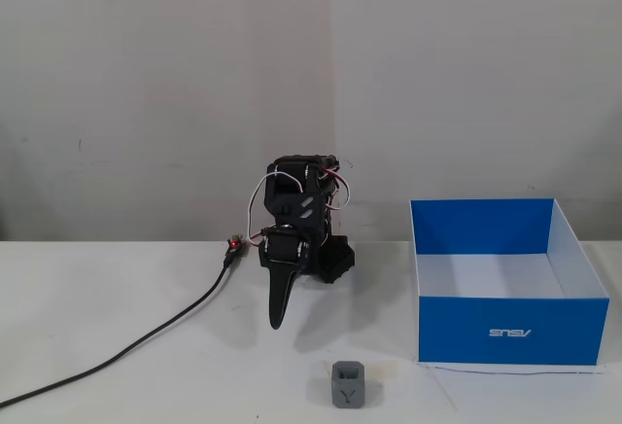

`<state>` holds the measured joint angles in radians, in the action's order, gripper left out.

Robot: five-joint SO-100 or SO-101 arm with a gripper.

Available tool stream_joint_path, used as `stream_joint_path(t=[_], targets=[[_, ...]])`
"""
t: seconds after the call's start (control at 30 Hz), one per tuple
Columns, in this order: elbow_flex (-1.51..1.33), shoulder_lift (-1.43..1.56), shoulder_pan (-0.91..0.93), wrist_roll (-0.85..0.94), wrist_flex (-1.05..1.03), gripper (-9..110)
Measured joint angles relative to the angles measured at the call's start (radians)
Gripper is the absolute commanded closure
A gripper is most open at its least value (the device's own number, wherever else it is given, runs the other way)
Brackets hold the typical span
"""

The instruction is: Pick the gray block and keep it in the box.

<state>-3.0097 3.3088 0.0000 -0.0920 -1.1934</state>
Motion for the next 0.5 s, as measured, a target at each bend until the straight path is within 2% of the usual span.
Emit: stream_joint_path(t=[0.5], targets=[[0.143,-0.057,-0.110,-0.072,0.054,101]])
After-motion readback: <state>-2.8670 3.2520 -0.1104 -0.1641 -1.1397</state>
